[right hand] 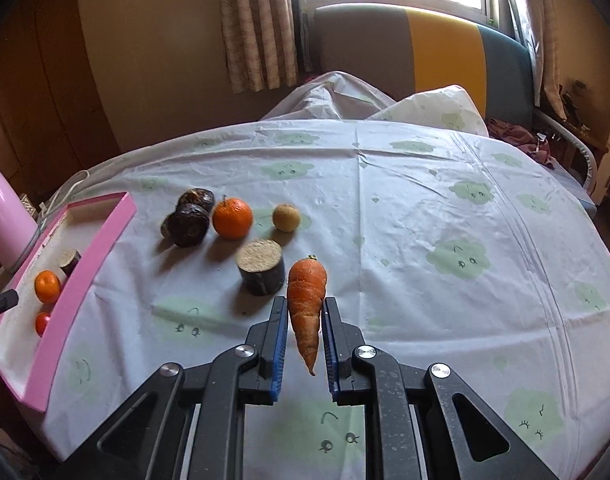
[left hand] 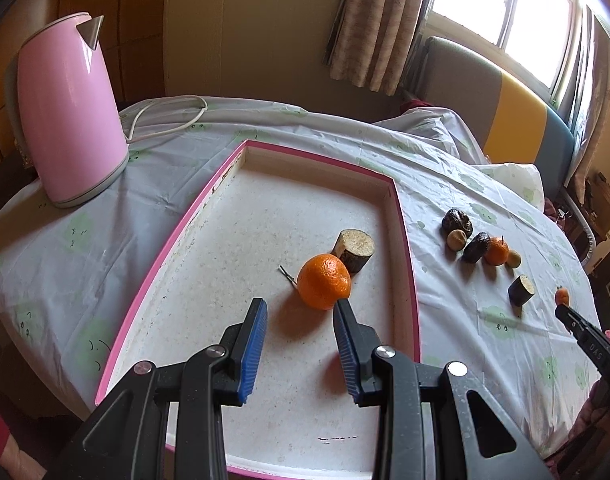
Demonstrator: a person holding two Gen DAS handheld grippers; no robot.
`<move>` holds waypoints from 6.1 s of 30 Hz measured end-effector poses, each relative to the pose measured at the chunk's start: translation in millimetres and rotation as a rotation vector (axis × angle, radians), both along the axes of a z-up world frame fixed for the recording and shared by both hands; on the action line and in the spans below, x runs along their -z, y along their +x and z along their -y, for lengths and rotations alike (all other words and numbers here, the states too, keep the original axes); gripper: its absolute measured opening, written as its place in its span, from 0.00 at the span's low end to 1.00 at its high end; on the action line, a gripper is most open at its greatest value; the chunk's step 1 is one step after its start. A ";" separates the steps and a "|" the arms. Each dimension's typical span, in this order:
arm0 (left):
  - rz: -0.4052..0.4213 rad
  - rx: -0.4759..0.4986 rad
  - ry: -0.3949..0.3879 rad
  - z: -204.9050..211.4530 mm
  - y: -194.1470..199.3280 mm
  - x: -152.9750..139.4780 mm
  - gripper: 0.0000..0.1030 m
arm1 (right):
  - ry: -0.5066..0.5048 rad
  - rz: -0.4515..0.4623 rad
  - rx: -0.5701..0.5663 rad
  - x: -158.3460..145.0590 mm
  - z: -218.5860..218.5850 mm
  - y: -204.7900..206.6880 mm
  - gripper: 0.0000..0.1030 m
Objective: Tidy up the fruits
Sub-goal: 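Carry the carrot into the pink tray and open the right gripper, then grasp the dark wrinkled fruit with the left gripper, then grasp the dark cut log slice with the right gripper while the left carries the dark fruit toward the tray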
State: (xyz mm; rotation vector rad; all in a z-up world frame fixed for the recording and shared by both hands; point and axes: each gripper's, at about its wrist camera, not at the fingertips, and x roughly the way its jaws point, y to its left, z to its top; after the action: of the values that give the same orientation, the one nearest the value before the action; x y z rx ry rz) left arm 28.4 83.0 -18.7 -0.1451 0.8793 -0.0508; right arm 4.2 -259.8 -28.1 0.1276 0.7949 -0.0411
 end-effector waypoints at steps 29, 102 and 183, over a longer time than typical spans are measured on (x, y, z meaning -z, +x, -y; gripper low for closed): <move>0.011 -0.054 -0.011 -24.9 -4.9 1.6 0.33 | 0.267 -0.162 -0.474 -5.6 -205.3 70.9 0.16; -0.091 0.356 -0.070 139.9 52.7 3.4 0.32 | 0.023 -0.068 0.136 25.5 21.2 11.1 0.47; 0.047 0.120 -0.118 9.5 67.8 -16.6 0.21 | -0.024 -0.082 -0.060 45.7 -18.6 64.2 0.34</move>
State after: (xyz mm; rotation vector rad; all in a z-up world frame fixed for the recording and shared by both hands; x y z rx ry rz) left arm 96.2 73.5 -2.1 -0.2006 0.8373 -0.2173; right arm 68.5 -241.2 -73.8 0.0797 0.8799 0.0013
